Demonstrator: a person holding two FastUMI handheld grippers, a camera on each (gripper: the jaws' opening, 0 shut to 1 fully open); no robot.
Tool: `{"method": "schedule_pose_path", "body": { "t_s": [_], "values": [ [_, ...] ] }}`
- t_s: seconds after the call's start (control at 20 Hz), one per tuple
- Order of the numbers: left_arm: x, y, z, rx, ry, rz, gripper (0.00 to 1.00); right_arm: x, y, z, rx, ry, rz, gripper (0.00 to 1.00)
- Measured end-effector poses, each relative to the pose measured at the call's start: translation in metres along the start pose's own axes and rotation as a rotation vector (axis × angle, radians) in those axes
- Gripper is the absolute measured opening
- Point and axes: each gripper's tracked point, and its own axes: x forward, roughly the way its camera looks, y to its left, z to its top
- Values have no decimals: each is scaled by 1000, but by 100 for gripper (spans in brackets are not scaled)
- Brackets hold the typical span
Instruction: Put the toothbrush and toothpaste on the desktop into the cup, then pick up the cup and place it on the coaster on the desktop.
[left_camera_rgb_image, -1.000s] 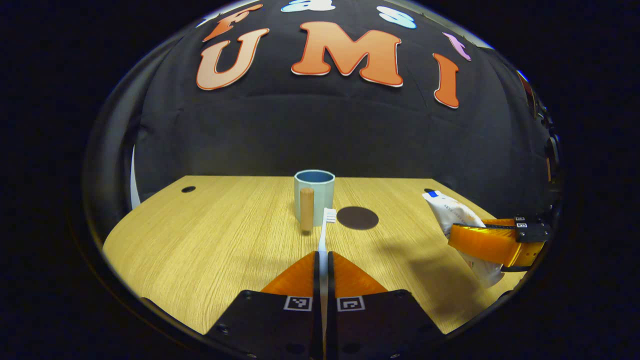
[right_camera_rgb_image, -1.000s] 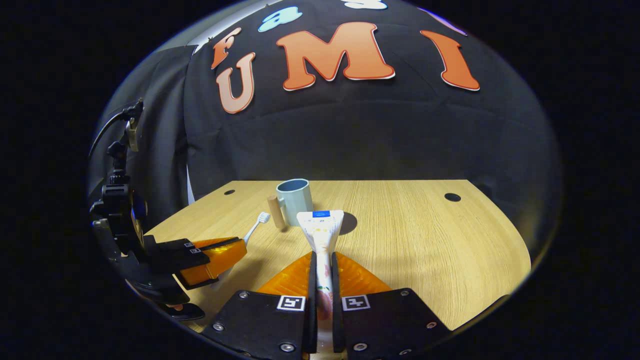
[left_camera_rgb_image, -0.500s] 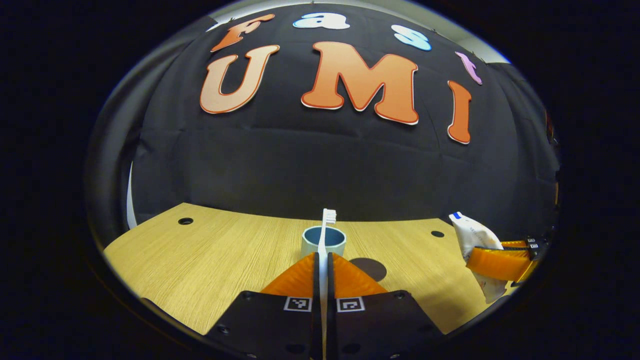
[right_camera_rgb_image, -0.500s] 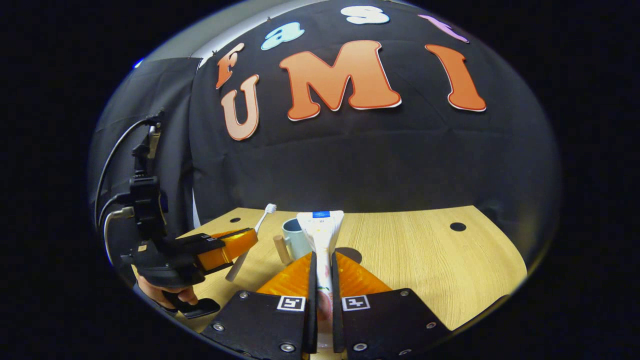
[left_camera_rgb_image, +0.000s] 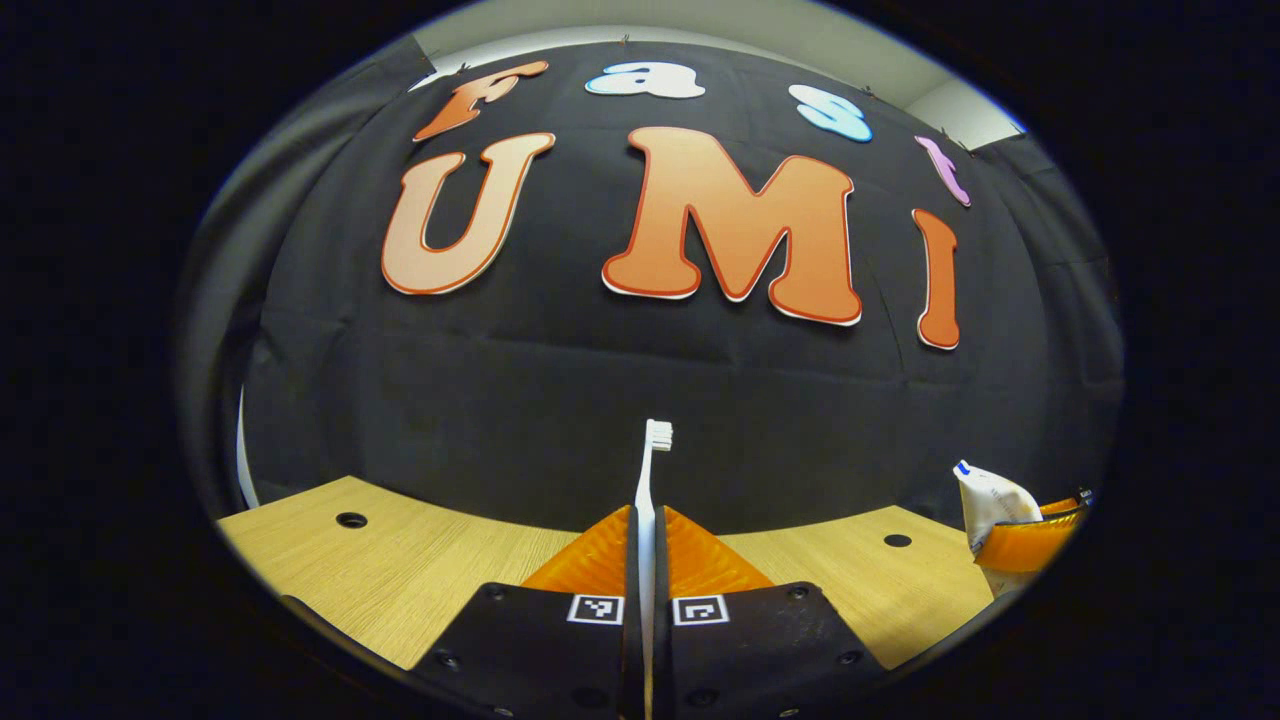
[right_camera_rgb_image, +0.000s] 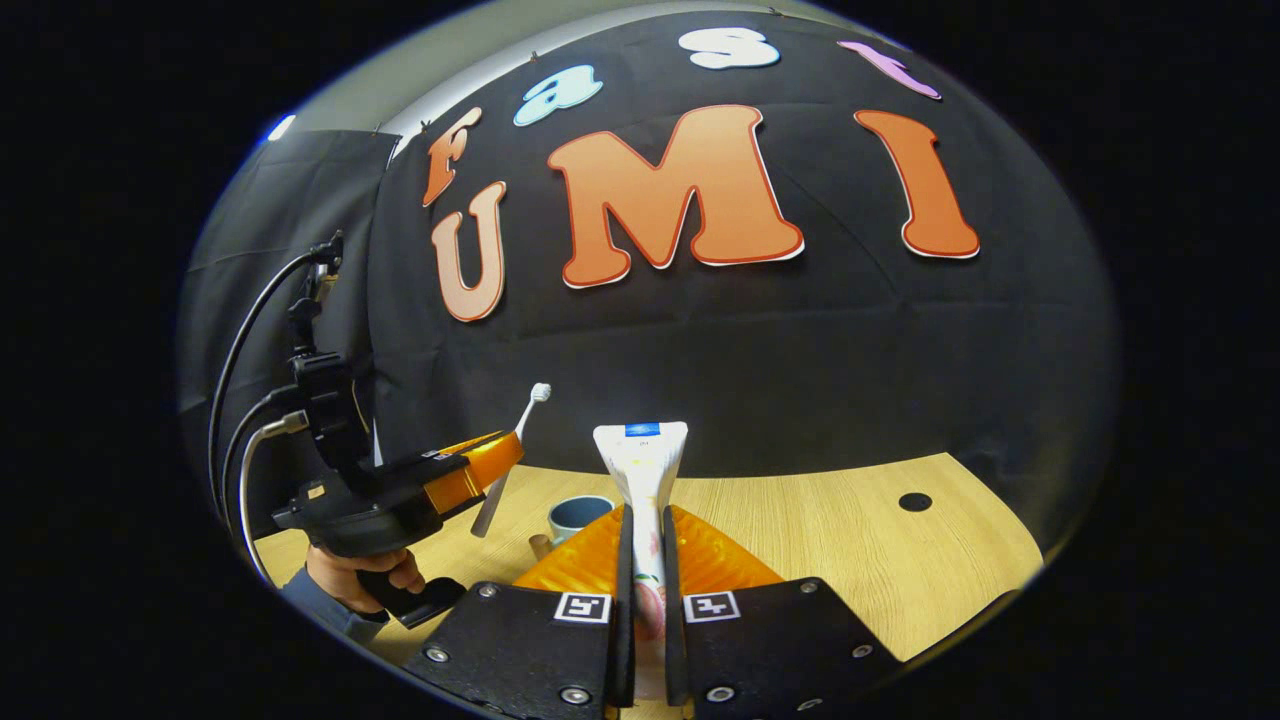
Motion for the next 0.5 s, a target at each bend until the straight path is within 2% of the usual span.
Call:
{"method": "schedule_pose_path", "body": {
  "t_s": [0.3, 0.5],
  "values": [
    [48, -10, -11, 14, -39, -77, 3, 19, -11, 5, 6, -13, -8, 12],
    [70, -14, -24, 42, 4, -132, 3, 24, -16, 4, -8, -9, -9, 12]
  ]
}}
